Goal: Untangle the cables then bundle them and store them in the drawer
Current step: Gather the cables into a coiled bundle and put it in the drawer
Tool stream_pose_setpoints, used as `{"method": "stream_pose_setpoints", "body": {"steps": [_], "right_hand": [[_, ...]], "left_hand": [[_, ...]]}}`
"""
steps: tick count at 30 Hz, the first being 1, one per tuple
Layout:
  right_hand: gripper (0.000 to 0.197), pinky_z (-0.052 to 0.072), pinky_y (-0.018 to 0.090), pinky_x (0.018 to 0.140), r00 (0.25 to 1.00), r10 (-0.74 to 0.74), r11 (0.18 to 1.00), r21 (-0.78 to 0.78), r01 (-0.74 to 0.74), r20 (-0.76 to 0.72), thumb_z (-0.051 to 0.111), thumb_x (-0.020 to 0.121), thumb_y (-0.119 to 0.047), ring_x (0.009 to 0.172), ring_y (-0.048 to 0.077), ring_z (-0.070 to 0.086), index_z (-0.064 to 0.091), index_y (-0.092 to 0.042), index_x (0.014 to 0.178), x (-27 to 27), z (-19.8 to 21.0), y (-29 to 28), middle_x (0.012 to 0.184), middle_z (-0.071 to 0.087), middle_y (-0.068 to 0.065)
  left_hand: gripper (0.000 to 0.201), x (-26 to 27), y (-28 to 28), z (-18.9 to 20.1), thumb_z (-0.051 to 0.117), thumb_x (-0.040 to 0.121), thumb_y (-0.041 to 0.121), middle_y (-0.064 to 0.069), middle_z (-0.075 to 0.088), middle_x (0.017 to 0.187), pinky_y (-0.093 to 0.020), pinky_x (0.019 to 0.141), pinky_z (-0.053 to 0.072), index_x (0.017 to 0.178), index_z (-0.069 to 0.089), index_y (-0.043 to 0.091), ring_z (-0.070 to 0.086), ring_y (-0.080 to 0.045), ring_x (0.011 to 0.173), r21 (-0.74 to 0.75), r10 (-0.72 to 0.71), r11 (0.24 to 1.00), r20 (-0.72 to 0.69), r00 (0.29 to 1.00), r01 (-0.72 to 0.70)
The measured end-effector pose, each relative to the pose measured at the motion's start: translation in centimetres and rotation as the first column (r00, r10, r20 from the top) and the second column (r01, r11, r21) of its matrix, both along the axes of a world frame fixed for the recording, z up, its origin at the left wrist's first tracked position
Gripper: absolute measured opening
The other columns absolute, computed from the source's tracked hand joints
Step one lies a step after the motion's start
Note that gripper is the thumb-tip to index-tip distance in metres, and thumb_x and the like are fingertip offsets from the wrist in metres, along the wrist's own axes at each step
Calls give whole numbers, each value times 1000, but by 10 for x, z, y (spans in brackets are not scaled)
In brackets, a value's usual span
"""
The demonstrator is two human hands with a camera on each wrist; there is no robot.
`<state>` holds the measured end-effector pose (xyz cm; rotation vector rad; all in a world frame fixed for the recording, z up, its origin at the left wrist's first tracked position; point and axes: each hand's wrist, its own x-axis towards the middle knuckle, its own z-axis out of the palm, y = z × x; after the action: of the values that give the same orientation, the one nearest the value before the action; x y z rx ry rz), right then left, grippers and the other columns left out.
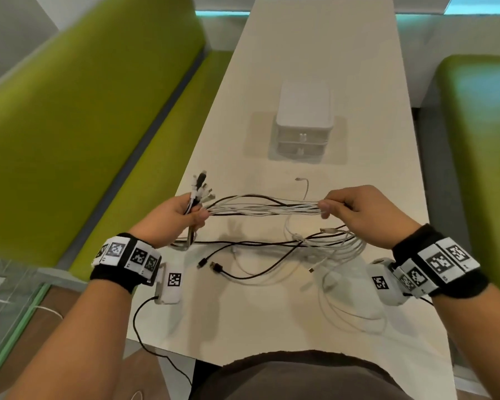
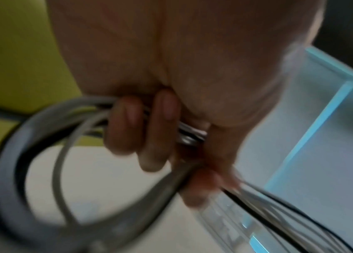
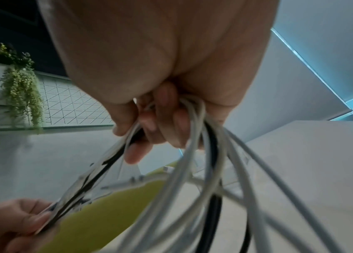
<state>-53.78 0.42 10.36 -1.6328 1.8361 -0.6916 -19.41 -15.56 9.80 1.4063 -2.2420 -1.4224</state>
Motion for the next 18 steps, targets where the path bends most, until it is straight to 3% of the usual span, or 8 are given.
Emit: {"method": "stream_pose_setpoints", "body": {"steps": [3,5,7,11,13,15,17,18], "right_hand": [[22,49,22,80,999,4,999,-44,-3,37,55,103,-33,87,-1,67,75,-33,111,3,-2,0,95,74,-21],[27,47,27,83,988,63,998,-18,-66,-142,52,104,-27,99,11,66,70,-37,121,3,-5,-1,110,73,-16],[38,45,34,90,940,88,992,-56,-113,-330,53,95,-15,110,21,59,67,-31,126,7,-4,-5,117,69,-6],[77,30,31,113,957,164,967,-156,-204,-238,56,71,-27,132,21,44,49,-20,147,54,21,-14,143,55,3],[82,39,36,106,938,201,957,-149,-250,-283,60,71,-33,119,25,52,40,-18,149,84,26,-21,130,62,5],[78,51,40,84,957,158,980,-77,-181,-241,66,79,-37,97,25,61,34,-22,149,100,22,-28,104,68,1],[60,52,39,73,976,71,997,-11,-75,-206,71,85,-51,85,21,64,51,-26,135,99,12,-32,88,70,-3],[47,51,38,69,967,59,998,23,-55,-248,69,86,-61,80,21,64,63,-26,116,95,7,-32,81,69,-3]], "left_hand": [[63,12,2,-10,76,73,64,3,58,66,-19,63,42,83,47,9,52,-9,60,163,-58,984,-106,993,75],[52,13,5,-10,76,82,53,6,57,66,-23,65,42,84,49,8,53,-6,60,151,-62,986,-83,995,74],[35,5,8,-2,71,92,33,9,56,70,-30,70,44,86,50,6,57,-4,64,63,-76,995,4,997,76],[24,-36,34,26,64,98,25,13,52,69,-30,64,40,88,49,10,49,-6,63,-88,-227,969,54,972,231],[16,-55,43,35,64,98,26,17,52,67,-31,62,39,89,52,20,48,-5,61,-130,-252,959,19,967,253],[14,-64,47,43,64,97,25,16,52,66,-34,61,40,88,53,24,48,-9,61,-131,-247,962,-50,968,239],[21,-64,46,49,66,97,23,14,51,66,-38,61,42,82,51,27,49,-13,62,-142,-231,966,-108,967,215],[26,-60,44,52,66,97,22,13,50,66,-37,60,43,79,50,30,49,-14,63,-159,-218,967,-123,968,198]]}}
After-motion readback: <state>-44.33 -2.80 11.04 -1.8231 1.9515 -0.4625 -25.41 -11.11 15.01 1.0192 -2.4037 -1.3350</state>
